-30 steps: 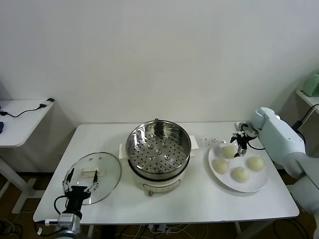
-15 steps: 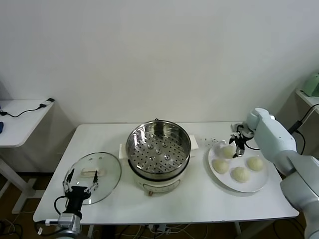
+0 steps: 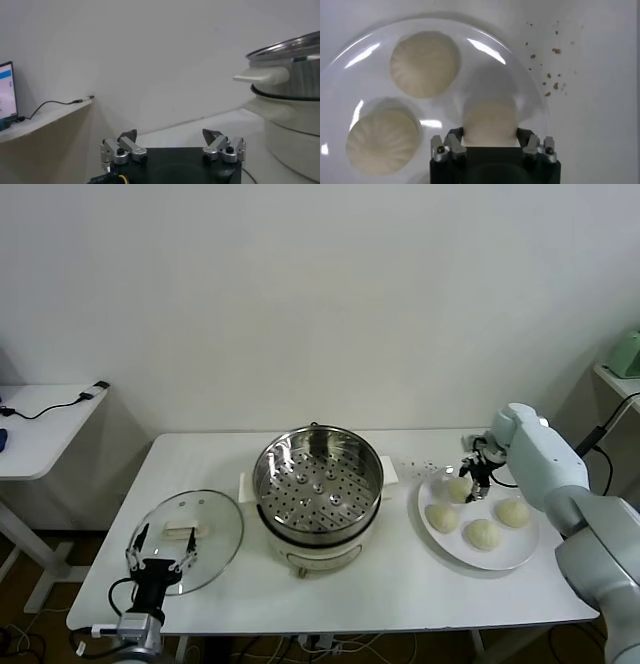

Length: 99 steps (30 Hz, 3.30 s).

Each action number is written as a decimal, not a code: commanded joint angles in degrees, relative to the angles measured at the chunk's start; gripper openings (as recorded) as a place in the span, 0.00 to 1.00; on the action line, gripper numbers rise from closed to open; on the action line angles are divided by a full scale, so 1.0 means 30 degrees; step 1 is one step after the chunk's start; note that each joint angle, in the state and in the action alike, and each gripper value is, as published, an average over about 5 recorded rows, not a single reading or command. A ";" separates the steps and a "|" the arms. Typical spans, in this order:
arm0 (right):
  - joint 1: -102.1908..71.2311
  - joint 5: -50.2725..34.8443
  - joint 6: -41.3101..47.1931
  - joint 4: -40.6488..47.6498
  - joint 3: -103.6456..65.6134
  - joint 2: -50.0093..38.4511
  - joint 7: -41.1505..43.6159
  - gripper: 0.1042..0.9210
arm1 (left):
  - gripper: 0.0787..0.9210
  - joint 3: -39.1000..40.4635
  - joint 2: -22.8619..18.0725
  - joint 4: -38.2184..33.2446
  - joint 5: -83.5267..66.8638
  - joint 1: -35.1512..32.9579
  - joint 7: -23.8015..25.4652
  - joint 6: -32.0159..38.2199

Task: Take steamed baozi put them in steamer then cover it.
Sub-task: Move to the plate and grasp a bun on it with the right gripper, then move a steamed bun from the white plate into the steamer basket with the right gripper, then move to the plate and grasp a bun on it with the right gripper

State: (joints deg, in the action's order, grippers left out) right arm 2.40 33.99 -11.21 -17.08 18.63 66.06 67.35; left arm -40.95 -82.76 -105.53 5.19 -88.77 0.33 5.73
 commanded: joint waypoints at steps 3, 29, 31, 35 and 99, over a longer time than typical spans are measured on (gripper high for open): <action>0.0125 0.0119 -0.0220 -0.0051 -0.0245 0.0001 0.0129 0.70 | 0.88 0.0003 -0.0024 0.0038 0.0017 -0.0005 -0.0005 0.0006; 1.1508 -0.9150 -0.5775 -1.0797 1.3441 0.0259 0.2829 0.71 | 0.88 -0.0215 0.0254 -0.0639 -0.0250 -0.0796 -0.0013 -0.0018; 1.1793 -0.8920 -0.6335 -1.1304 1.3666 0.1029 0.2609 0.71 | 0.88 -0.0203 0.0257 -0.0671 -0.0249 -0.0825 -0.0024 0.0002; 1.1563 -0.7557 -0.7391 -1.2894 1.3803 0.2100 0.2013 0.71 | 0.88 -0.0207 0.0293 -0.0766 -0.0283 -0.0922 -0.0039 0.0044; 1.3125 -1.5870 0.0106 -1.6231 1.8525 -0.3068 -0.1457 0.88 | 0.88 -0.0149 0.0788 -0.1118 -0.0732 -0.1622 -0.0298 0.0094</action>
State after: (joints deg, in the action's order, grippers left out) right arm 28.67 13.84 -31.22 -58.45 60.21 72.23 67.45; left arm -41.54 -80.42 -108.43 2.96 -93.43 -0.56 6.08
